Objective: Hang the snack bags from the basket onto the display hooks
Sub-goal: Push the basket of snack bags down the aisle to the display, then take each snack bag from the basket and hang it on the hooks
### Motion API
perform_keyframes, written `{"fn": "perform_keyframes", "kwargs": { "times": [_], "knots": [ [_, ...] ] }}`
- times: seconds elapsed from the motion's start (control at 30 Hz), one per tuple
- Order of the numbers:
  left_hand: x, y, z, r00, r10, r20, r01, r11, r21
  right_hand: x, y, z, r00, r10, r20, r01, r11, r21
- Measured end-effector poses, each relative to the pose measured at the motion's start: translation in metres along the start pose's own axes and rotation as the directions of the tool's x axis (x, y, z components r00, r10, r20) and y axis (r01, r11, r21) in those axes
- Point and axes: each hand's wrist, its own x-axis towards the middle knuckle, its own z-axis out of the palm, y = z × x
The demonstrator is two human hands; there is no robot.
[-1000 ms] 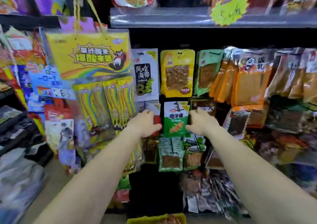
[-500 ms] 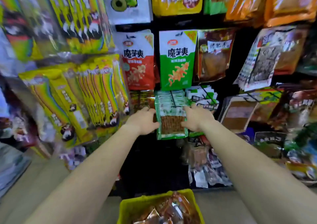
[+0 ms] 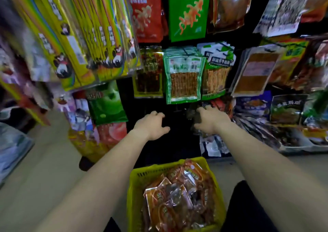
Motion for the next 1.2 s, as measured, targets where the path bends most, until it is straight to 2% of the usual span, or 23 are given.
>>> {"fn": "perform_keyframes", "kwargs": {
  "times": [0.23,0.37,0.5,0.6,0.7,0.83,1.0,1.1,1.2],
  "knots": [
    [-0.028,-0.021,0.099,0.994,-0.065,0.092,0.073,0.994,-0.079,-0.029,-0.018,0.107,0.998,-0.028,0.050,0.026,0.999,0.048],
    [-0.028,-0.023,0.166,0.980,-0.121,0.156,0.136,0.987,-0.085,-0.023,-0.009,0.181,0.985,-0.024,0.172,0.020,1.000,0.023],
    [-0.021,-0.037,0.230,0.943,-0.166,0.288,0.198,0.977,-0.085,0.001,0.005,0.243,0.956,0.000,0.292,-0.031,0.994,0.102],
    [-0.014,-0.057,0.274,0.902,-0.216,0.375,0.254,0.966,-0.053,0.018,0.011,0.288,0.944,0.039,0.328,-0.096,0.983,0.159],
    [-0.013,-0.078,0.308,0.868,-0.264,0.421,0.313,0.948,-0.051,0.034,0.014,0.320,0.948,0.114,0.298,-0.161,0.977,0.140],
    [-0.015,-0.094,0.340,0.844,-0.257,0.470,0.314,0.948,-0.047,0.057,0.015,0.350,0.954,0.196,0.228,-0.228,0.966,0.123],
    [-0.012,-0.100,0.354,0.876,-0.289,0.387,0.334,0.941,-0.052,0.070,0.015,0.367,0.962,0.234,0.140,-0.254,0.956,0.147],
    [-0.013,-0.104,0.357,0.888,-0.286,0.361,0.320,0.946,-0.039,0.067,0.016,0.370,0.976,0.210,0.057,-0.217,0.957,0.193],
    [-0.017,-0.103,0.357,0.887,-0.304,0.346,0.337,0.941,-0.036,0.063,0.017,0.364,0.981,0.191,0.041,-0.195,0.949,0.248]
  ]
}}
